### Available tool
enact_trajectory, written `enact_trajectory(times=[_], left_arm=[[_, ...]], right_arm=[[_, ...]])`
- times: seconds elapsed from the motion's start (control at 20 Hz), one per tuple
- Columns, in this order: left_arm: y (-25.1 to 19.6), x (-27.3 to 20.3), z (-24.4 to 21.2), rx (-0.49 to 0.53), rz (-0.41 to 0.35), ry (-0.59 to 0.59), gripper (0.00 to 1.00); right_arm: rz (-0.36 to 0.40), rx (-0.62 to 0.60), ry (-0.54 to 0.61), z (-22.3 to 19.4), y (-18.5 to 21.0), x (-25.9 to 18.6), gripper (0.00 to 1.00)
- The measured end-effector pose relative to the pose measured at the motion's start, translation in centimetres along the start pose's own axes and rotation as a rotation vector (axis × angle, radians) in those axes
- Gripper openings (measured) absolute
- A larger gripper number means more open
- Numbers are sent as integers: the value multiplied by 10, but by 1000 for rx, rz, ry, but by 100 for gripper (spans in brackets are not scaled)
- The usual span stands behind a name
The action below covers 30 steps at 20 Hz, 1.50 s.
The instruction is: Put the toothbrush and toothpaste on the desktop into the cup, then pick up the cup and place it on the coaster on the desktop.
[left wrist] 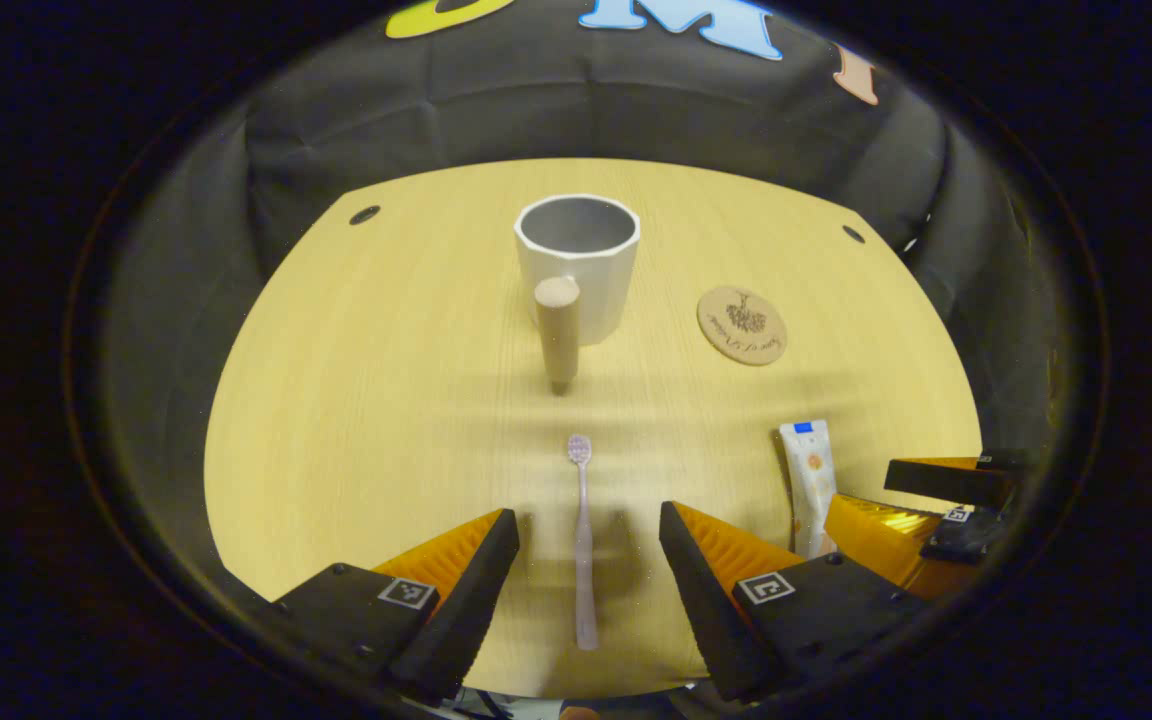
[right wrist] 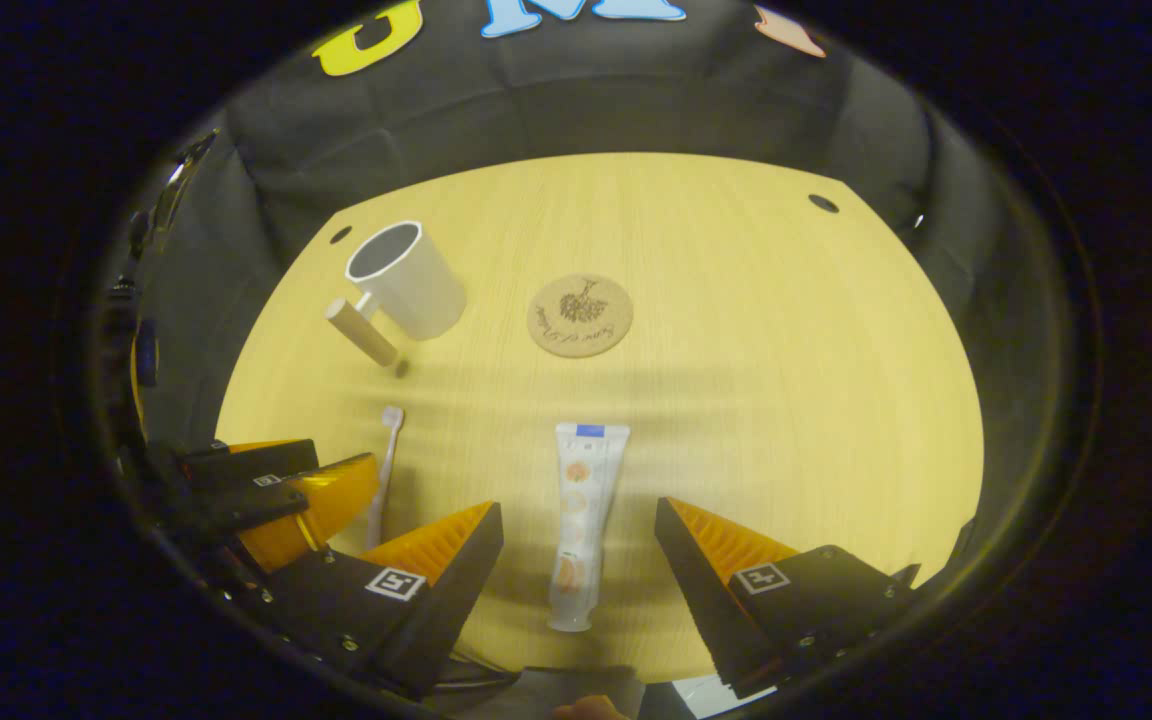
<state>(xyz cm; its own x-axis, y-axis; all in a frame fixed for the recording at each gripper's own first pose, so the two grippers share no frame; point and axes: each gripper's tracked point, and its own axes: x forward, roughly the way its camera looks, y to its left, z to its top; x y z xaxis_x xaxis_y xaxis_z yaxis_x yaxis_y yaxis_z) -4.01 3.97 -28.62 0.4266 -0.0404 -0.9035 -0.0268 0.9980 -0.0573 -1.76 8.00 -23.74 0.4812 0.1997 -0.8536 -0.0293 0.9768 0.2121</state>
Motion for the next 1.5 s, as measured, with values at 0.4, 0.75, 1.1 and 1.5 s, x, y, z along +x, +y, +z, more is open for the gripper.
enact_trajectory(times=[0.4,0.75,1.1,1.5], left_arm=[[-4,16,-40,-6,-35,270,95],[-6,27,-50,5,-22,322,100],[3,33,-51,25,17,347,87],[-2,34,-49,39,12,348,37]], right_arm=[[-8,5,152,-19,-2,19,96],[1,28,225,-23,2,37,96],[-24,28,254,-23,-5,45,93],[-59,38,261,-23,-18,47,51]])
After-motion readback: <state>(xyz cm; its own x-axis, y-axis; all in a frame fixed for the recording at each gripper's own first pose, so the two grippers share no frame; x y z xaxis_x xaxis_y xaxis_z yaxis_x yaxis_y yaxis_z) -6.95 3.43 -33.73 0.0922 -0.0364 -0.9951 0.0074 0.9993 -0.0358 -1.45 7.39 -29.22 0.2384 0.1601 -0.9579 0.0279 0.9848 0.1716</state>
